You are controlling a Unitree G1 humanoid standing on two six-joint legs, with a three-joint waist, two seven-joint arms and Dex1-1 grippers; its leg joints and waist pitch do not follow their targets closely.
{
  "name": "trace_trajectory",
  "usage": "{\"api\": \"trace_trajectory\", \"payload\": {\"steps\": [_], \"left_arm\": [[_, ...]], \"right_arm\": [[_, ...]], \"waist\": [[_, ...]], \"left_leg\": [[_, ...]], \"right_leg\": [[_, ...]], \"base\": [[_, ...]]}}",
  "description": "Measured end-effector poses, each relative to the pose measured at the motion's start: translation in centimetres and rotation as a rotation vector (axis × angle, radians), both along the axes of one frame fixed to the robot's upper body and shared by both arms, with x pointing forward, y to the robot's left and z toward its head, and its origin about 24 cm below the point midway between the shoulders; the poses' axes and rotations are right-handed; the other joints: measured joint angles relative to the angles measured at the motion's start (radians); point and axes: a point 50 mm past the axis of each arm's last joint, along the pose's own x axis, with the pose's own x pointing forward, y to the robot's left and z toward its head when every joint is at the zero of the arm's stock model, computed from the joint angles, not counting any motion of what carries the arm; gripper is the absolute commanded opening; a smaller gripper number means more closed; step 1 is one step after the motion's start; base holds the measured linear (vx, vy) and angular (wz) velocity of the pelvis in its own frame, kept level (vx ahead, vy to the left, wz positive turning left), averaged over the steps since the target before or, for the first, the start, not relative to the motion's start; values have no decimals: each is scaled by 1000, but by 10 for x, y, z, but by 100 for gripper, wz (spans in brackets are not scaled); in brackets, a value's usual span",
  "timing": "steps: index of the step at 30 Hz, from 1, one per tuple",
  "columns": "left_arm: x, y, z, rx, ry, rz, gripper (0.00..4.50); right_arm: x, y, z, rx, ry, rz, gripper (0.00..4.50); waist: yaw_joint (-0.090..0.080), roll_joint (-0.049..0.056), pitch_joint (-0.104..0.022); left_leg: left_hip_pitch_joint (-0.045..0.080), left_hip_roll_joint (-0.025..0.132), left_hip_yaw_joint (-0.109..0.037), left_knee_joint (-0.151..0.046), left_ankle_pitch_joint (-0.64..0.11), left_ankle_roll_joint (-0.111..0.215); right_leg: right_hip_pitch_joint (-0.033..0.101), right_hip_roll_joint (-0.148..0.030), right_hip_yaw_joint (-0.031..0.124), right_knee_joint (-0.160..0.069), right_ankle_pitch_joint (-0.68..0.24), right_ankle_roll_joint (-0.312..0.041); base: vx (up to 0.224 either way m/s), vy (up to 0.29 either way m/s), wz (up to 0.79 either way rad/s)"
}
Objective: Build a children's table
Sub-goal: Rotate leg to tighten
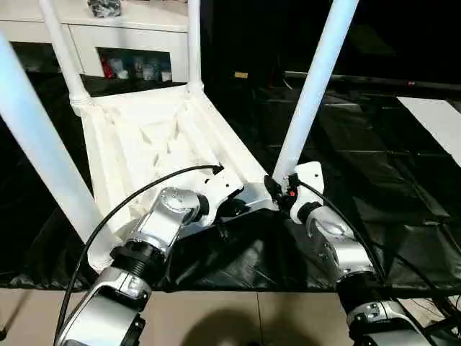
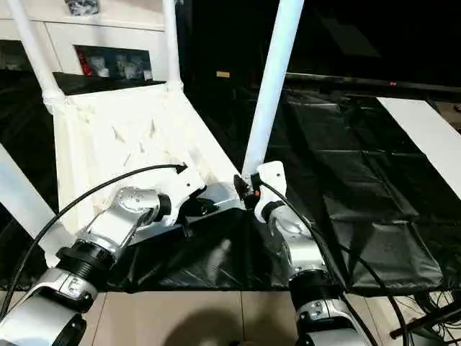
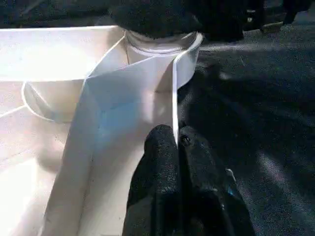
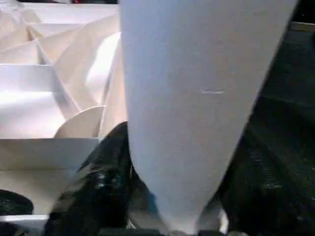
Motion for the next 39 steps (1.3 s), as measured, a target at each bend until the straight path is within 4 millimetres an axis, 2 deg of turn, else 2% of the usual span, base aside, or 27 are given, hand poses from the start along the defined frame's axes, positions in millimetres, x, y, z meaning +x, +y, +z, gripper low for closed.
{"api": "trace_trajectory", "payload": {"steps": [3, 5, 7, 10, 13, 18, 21, 33, 37, 39], "left_arm": [[-2, 1, 2, -2, -2, -40, 0], [-3, 4, 3, -5, -1, -69, 0], [-3, 7, 4, -10, -2, -100, 0], [-4, 17, 7, -10, 1, -155, 0], [-6, 26, 10, -8, 9, -218, 0], [-9, 34, 11, -7, 39, -299, 0], [-9, 38, 11, 7, 52, -331, 0], [-6, 44, 12, 11, 83, -376, 0], [-5, 42, 11, 3, 91, -337, 0], [-2, 40, 10, 4, 81, -293, 0]], "right_arm": [[-4, -11, 2, 13, -7, 85, 315], [-6, -16, 4, -5, -13, 163, 320], [-8, -21, 5, -38, -17, 238, 327], [-12, -29, 10, -71, -17, 375, 327], [-16, -33, 14, -74, -8, 492, 327], [-21, -36, 15, -78, 26, 640, 327], [-23, -38, 17, -87, 55, 712, 299], [-25, -38, 22, -62, 106, 804, 213], [-29, -35, 17, -21, 94, 720, 206], [-28, -33, 13, 2, 83, 636, 205]], "waist": [[3, -1, 0], [8, -3, 0], [15, -6, -1], [24, -7, -1], [33, -7, -1], [47, -7, -1], [50, -8, -1], [59, -12, -1], [72, -13, -2], [71, -14, -3]], "left_leg": [[-1, -1, 4, -1, -1, 2], [0, -1, 9, -1, -1, 2], [0, -1, 19, -1, -1, 2], [0, 1, 22, -3, -1, 1], [0, 7, 21, -8, 1, 4], [0, 7, 22, -9, 1, 7], [0, 6, 24, -8, 1, 7], [1, 7, 24, -6, -1, 2], [2, 7, 24, -5, -1, 1], [3, 7, 23, -2, -1, 0]], "right_leg": [[0, -2, 2, 5, 3, -1], [-2, -5, 4, 9, 18, -2], [-9, -7, 10, 24, 21, -2], [-15, -5, 14, 40, 17, 2], [-17, 2, 14, 40, 13, -2], [-17, 4, 20, 40, 10, -4], [-17, 4, 25, 40, 10, -4], [-14, 5, 26, 41, 10, -4], [-13, 5, 26, 43, 10, -4], [-13, 5, 27, 45, 10, -3]], "base": [[0, 0, 0], [27, -7, 2], [53, -23, 4], [0, 0, 0], [0, 0, 0], [0, 0, 0], [0, 0, 0], [0, 0, 0], [0, 0, 0], [0, 0, 0]]}}
